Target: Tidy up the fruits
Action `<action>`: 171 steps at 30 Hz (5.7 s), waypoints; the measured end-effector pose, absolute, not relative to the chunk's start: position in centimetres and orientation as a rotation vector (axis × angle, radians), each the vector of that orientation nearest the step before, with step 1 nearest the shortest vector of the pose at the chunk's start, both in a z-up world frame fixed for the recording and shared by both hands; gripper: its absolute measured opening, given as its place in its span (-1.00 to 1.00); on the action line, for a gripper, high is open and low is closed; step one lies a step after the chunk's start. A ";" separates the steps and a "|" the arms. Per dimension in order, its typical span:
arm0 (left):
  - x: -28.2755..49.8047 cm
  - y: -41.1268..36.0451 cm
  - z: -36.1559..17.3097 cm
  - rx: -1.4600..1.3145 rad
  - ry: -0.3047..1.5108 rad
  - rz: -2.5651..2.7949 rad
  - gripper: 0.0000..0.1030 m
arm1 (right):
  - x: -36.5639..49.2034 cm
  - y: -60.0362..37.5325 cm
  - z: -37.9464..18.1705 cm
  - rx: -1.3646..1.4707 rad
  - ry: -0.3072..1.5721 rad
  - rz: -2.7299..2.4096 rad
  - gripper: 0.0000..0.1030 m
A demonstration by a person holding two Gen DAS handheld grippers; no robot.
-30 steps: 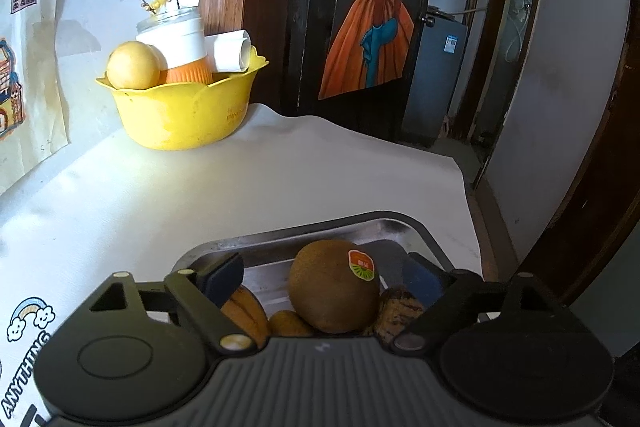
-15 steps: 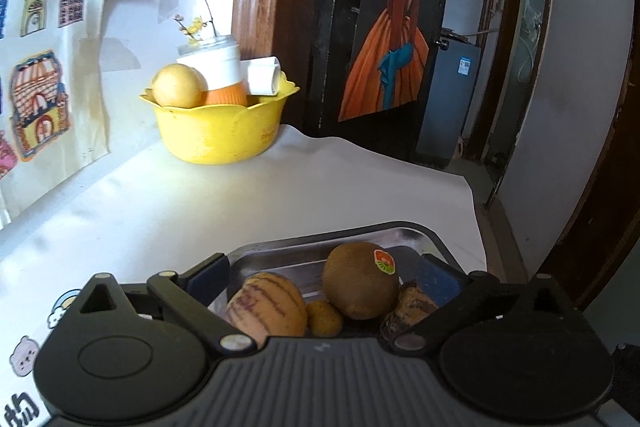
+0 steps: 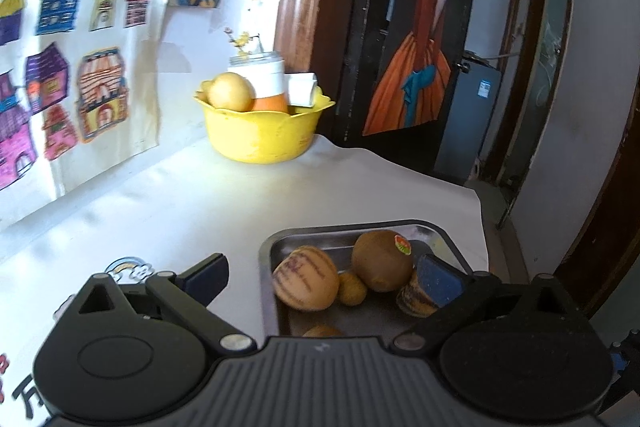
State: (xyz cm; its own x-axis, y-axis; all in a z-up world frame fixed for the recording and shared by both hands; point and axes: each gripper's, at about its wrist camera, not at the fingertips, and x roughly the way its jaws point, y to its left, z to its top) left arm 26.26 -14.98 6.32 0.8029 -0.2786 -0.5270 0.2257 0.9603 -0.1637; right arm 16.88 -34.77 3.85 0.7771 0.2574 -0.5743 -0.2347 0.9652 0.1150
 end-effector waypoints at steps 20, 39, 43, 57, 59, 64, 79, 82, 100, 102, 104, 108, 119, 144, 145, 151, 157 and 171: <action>19.0 -8.9 7.3 -0.145 0.521 -0.174 0.99 | 13.3 -31.9 5.1 0.030 0.563 0.253 0.99; 14.1 -3.4 7.5 -0.186 0.483 -0.089 0.99 | 10.1 -29.1 6.3 0.048 0.469 0.193 0.99; 13.5 -2.9 7.2 -0.191 0.482 -0.075 0.99 | 9.6 -28.8 6.3 0.034 0.446 0.176 0.99; 12.0 -1.8 6.7 -0.191 0.436 -0.025 0.99 | 8.7 -28.1 5.9 0.014 0.379 0.114 0.99; 11.7 -1.8 6.6 -0.189 0.428 -0.015 0.99 | 8.5 -27.8 5.9 -0.003 0.362 0.105 0.99; 10.9 -2.0 6.5 -0.175 0.407 -0.004 0.99 | 8.0 -27.6 5.9 -0.006 0.326 0.078 0.99; 7.6 -1.9 5.2 -0.151 0.367 0.032 0.99 | 6.7 -26.2 5.3 0.012 0.320 0.075 0.99; 7.1 -1.6 4.7 -0.149 0.368 0.042 0.99 | 6.3 -25.8 5.3 0.006 0.310 0.071 0.99; 3.6 0.9 4.2 -0.169 0.305 0.053 0.99 | 3.0 -23.3 4.5 -0.005 0.254 0.052 0.99; 3.2 1.3 4.2 -0.172 0.300 0.058 0.99 | 2.7 -23.0 4.4 -0.005 0.253 0.052 0.99; 2.9 1.6 4.1 -0.179 0.294 0.062 0.99 | 2.7 -23.0 4.4 -0.006 0.252 0.052 0.99; 2.2 2.3 3.9 -0.189 0.289 0.067 0.99 | 1.8 -22.2 4.2 -0.007 0.246 0.052 0.99; 0.2 3.3 3.3 -0.170 0.258 0.063 0.99 | -0.4 -20.6 3.1 -0.006 0.240 0.054 0.99; -3.4 3.8 0.3 -0.124 0.324 0.006 0.99 | -5.2 -21.6 -0.9 0.012 0.206 0.040 0.99; -3.5 3.8 0.3 -0.119 0.330 0.008 0.99 | -5.2 -21.5 -0.9 0.016 0.210 0.044 0.99; -4.0 4.0 0.3 -0.123 0.340 0.023 0.99 | -5.1 -21.2 -1.3 0.017 0.234 0.066 0.99; -4.0 4.3 0.4 -0.136 0.342 0.027 0.99 | -5.2 -21.1 -1.3 0.019 0.232 0.071 0.99; -4.2 4.6 0.3 -0.145 0.346 0.035 0.99 | -5.3 -20.7 -1.2 0.004 0.234 0.092 0.99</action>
